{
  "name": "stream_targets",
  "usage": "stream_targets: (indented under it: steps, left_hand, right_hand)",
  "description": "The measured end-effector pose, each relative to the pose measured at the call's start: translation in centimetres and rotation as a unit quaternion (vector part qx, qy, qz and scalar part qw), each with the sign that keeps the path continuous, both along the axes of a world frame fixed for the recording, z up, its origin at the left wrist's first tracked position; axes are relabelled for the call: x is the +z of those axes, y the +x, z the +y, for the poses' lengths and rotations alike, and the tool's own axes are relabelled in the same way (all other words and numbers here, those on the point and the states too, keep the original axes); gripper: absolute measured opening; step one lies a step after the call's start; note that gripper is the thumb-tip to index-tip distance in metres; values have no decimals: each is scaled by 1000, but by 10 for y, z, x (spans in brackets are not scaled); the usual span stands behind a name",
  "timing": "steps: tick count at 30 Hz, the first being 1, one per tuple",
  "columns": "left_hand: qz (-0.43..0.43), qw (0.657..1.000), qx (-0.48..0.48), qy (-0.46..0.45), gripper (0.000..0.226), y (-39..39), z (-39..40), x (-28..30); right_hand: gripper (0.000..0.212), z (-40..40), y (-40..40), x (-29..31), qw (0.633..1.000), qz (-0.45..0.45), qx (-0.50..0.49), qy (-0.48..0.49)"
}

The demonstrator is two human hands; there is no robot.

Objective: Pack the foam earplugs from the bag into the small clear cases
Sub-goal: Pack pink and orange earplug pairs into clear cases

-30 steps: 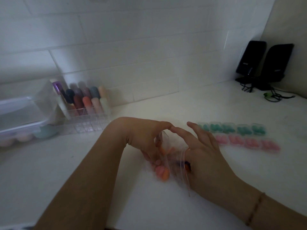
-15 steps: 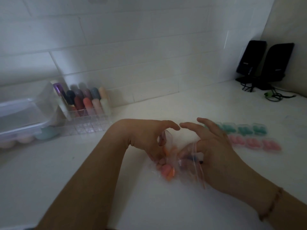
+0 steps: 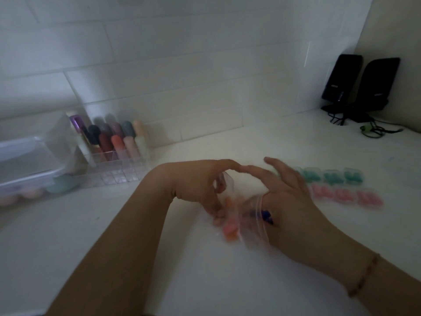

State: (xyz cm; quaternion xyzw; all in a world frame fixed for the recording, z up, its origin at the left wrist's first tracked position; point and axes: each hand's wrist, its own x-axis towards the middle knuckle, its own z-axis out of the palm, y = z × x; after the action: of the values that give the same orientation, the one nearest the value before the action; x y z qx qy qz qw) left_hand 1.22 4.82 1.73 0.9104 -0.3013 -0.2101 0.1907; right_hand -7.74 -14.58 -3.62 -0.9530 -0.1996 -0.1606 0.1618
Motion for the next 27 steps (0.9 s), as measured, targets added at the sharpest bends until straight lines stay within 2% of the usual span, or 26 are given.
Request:
stream_targets:
  steps: [2,4,7,8,10,12,13,15,17,20,23,24,25,26,27]
  left_hand:
    - [-24,999,30,-31,93,2,-1,0]
    - [-40,996,50,-62,91,4,-1,-2]
    - [-63,990,84,-97,80,7,5,1]
    - [-64,983,109,-134,73,8,8,4]
    - [-48,945,160,-281,49,9,10,10]
    - [-2,883,186,-431,28,6,6,13]
    - [37,857,178,-483,26,3,0,13]
    - [122,818,141,-544,34,-7,-17,10]
    - [181,801,95,-562,41,-17,-33,5]
    - [216,793,37,-568,42,-27,-46,0]
    - [221,777,11,-589,39,-30,-50,-3]
    - [227,770,6,-596,39,-31,-50,-3]
    - [233,765,3,-600,40,-31,-51,-3]
    - [236,764,0,-600,41,-32,-51,-3]
    - [232,769,1,-596,40,-32,-51,-4]
  right_hand:
    - [8,-16,-2,14,1000,-12,-15,15]
    - [15,-29,-7,32,998,17,-21,54]
    - [12,-48,-10,51,989,65,-40,125]
    - [12,-52,-10,56,984,72,-51,154]
    - [9,-55,-8,62,959,87,-46,267]
    - [20,-52,-8,63,902,118,-10,416]
    - [25,-50,-7,62,863,147,9,483]
    - [20,-45,-6,62,775,216,61,591]
    - [18,-44,-6,62,701,259,113,654]
    - [19,-44,-8,64,655,245,157,698]
    - [21,-46,-12,65,591,209,175,759]
    - [23,-46,-12,66,578,208,183,767]
    - [24,-45,-11,66,580,209,188,764]
    - [23,-44,-11,66,598,206,185,752]
    - [20,-43,-10,66,637,196,164,727]
